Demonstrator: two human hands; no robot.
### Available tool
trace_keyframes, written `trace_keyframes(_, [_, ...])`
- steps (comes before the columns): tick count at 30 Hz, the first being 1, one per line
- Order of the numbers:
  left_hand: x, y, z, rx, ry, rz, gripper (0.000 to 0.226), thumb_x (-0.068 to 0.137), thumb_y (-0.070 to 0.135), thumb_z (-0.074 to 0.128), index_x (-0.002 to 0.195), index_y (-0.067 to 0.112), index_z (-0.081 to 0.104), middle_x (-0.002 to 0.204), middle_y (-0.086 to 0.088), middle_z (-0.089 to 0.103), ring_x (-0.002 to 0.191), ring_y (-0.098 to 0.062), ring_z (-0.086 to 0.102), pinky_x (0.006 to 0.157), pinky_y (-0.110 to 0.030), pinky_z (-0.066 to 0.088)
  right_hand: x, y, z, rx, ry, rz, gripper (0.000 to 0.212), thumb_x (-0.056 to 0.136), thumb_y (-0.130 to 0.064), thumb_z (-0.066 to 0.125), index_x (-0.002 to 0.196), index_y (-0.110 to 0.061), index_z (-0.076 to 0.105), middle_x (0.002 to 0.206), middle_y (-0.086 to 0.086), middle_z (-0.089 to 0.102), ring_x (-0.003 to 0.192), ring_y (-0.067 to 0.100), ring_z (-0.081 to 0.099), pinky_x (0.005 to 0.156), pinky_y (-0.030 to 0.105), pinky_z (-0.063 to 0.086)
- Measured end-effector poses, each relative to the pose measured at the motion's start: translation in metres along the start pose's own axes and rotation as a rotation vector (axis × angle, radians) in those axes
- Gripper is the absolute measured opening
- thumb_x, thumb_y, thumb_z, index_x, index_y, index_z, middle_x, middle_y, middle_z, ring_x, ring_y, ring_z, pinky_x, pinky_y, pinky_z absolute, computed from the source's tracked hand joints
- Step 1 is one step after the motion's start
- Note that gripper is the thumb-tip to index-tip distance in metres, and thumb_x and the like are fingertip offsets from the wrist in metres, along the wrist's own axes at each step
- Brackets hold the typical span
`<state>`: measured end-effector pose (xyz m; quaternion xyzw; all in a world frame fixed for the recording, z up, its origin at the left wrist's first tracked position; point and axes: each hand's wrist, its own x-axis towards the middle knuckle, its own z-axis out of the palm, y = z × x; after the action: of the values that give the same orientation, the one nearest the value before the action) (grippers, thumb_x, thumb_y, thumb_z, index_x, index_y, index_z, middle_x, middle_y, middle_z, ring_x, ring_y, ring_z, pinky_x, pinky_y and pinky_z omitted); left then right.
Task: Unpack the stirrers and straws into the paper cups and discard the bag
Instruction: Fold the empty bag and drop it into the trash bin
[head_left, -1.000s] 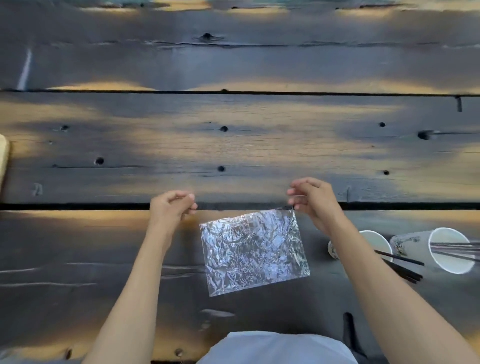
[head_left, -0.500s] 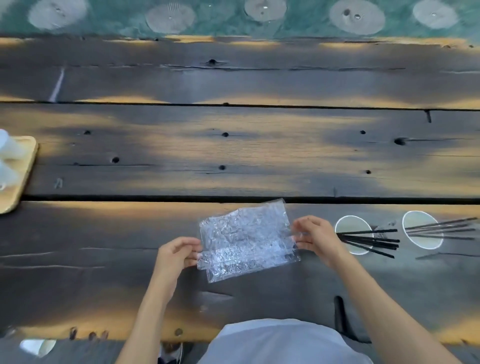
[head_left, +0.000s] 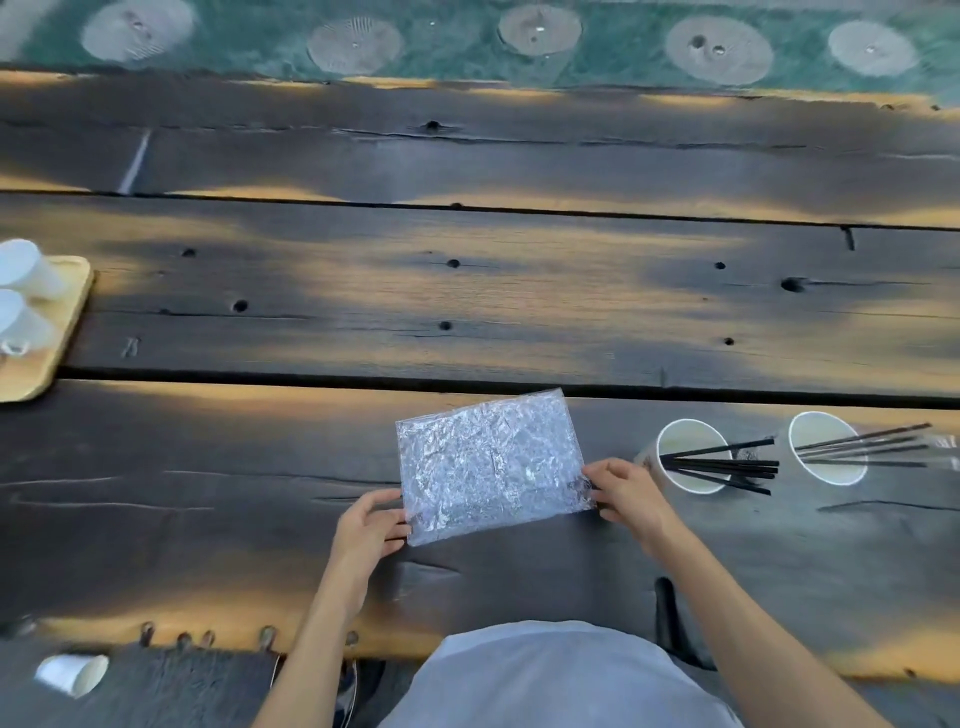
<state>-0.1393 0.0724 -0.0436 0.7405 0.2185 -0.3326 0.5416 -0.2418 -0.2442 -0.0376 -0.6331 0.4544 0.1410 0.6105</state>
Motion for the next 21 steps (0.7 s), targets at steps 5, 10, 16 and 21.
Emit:
trace_keyframes(5, [-0.010,0.001,0.013,0.298,0.260,0.112,0.021,0.093,0.009,0.052,0.091,0.025,0.066,0.093,0.000,0.070,0.090,-0.025,0.063,0.081,-0.036,0.052,-0.003,0.003,0.012,-0.167,0.142,-0.152,0.016,0.090,-0.006,0.055,0.086,-0.018,0.066,0.084,-0.005,0.071,0.081,0.017,0.061,0.079,0.032,0.046])
trace_keyframes(10, [-0.020,0.010,0.076,0.279,-0.205,0.102,0.023,0.093,-0.003,0.048,0.084,0.009,0.066,0.078,-0.010,0.068,0.062,-0.013,0.059,0.055,-0.015,0.048,-0.016,-0.002,0.063,-0.036,-0.160,-0.065,0.011,0.093,-0.006,0.051,0.090,-0.009,0.061,0.085,0.010,0.069,0.072,0.019,0.063,0.064,0.022,0.051])
trace_keyframes(16, [0.001,0.002,0.085,0.280,-0.227,-0.019,0.021,0.093,-0.002,0.046,0.094,0.005,0.066,0.077,-0.010,0.066,0.063,-0.015,0.058,0.057,-0.020,0.049,-0.003,0.011,0.083,-0.013,-0.239,0.072,0.011,0.094,-0.010,0.049,0.096,-0.008,0.059,0.088,0.012,0.067,0.075,0.018,0.062,0.067,0.024,0.053])
trace_keyframes(21, [0.012,-0.003,0.048,0.079,0.067,-0.146,0.019,0.093,-0.004,0.047,0.081,-0.003,0.061,0.068,-0.018,0.061,0.057,-0.023,0.055,0.044,-0.023,0.049,0.009,0.014,0.040,0.256,0.063,0.184,0.013,0.097,-0.005,0.048,0.091,-0.002,0.059,0.084,0.018,0.068,0.079,0.029,0.067,0.074,0.032,0.056])
